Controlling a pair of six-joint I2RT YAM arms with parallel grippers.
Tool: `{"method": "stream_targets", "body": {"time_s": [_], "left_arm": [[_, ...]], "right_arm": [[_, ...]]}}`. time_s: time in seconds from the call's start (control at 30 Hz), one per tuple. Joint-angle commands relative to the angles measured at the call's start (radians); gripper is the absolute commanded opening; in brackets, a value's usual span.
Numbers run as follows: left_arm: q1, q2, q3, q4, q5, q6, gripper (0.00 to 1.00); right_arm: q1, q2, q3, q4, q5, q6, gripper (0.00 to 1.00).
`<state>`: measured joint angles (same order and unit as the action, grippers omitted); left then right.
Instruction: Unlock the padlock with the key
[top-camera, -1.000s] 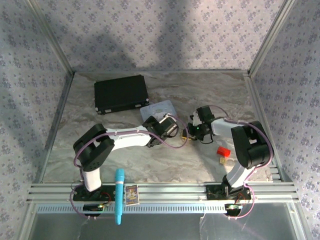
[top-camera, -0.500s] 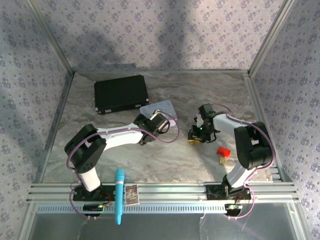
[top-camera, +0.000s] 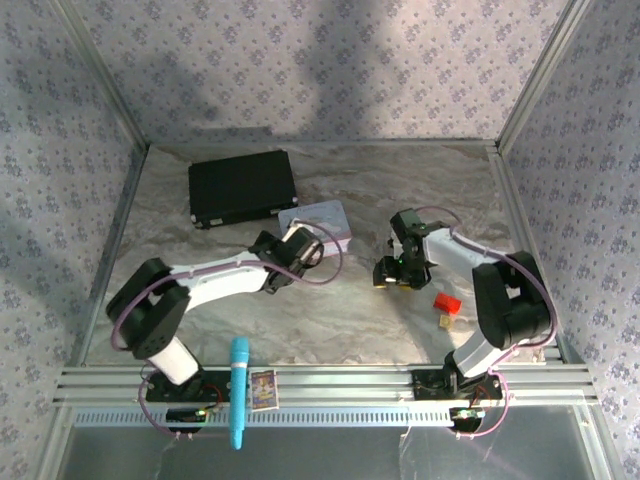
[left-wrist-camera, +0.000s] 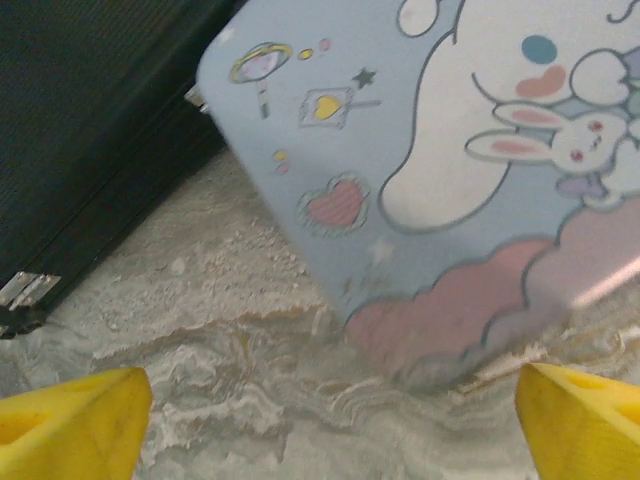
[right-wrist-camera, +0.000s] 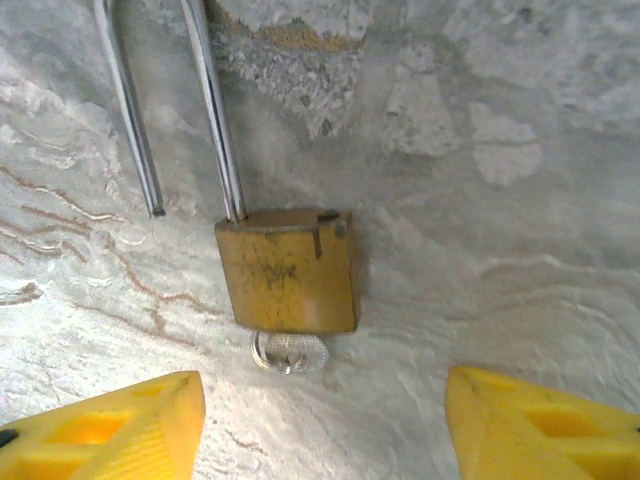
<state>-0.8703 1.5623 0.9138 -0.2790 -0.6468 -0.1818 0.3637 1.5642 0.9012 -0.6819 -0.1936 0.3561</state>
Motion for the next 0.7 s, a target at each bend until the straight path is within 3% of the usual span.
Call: {"method": "stream_targets", "body": {"time_s": [0.0,0.23,0.33,0.4,0.47,0.57,0.67], "left_arm": [[0.006,-0.147,-0.049,0.043,0.016,-0.043,0.96],[0.071,-0.396,-0.161,0.106,-0.108,-0.121,1.00],[0.136,-0.507,-0.245,0.213,-0.124,-0.067,1.00],[0.222,-0.568,-0.305,0.281,-0.129,-0.067,1.00],[0.332,-0.619,-0.390,0.411,-0.068,0.004,1.00],[0.509,-0.661,-0.450,0.477,0.037,0.027,1.00],[0.627,-0.611,-0.470,0.544,0.062,0.069,1.00]], "right_arm": [[0.019,-0.101,0.030,-0.033,0.162,0.006,0.70],[0.018,-0.310,0.010,0.141,0.294,-0.074,0.75],[0.005,-0.389,-0.042,0.269,0.405,-0.077,0.87],[-0.010,-0.421,-0.083,0.369,0.493,-0.104,0.98],[-0.019,-0.441,-0.148,0.488,0.597,-0.155,0.99],[-0.063,-0.441,-0.203,0.604,0.610,-0.303,0.99],[-0.160,-0.438,-0.263,0.710,0.600,-0.339,0.99]]}}
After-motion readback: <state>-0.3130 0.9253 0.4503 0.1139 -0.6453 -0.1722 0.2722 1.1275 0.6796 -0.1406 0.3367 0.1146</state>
